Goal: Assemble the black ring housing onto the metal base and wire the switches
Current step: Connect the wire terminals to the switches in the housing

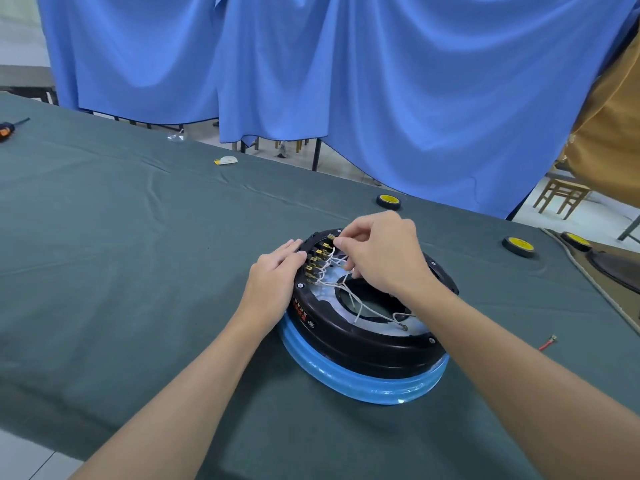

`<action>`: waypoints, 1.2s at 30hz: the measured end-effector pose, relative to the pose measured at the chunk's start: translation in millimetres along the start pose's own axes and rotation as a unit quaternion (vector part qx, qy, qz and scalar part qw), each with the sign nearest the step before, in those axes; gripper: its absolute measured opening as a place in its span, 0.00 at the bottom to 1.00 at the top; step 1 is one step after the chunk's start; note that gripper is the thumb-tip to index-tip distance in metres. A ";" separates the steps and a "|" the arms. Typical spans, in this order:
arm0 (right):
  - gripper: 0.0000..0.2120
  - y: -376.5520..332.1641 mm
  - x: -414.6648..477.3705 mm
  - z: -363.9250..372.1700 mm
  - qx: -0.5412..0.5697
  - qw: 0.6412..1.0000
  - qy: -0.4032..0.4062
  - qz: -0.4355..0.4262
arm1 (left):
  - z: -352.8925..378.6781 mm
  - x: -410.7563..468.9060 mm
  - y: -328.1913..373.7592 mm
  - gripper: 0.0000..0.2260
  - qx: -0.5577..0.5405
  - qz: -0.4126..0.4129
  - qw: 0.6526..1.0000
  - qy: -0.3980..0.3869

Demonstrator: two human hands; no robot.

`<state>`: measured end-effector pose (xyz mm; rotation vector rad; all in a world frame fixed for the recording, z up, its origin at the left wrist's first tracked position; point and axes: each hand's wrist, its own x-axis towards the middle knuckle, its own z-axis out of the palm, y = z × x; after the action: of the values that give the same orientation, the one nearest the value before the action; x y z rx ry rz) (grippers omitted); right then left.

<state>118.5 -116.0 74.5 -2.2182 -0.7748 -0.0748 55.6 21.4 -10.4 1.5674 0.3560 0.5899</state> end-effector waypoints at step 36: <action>0.07 1.4 2.2 23.5 0.000 0.997 -0.071 0.022 | -0.7 -0.5 -2.5 0.26 -0.006 0.005 1.000 -0.001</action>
<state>116.7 -99.5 57.7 -2.2567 -0.8021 0.1057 55.1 21.9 -12.9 1.5584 0.3418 0.5971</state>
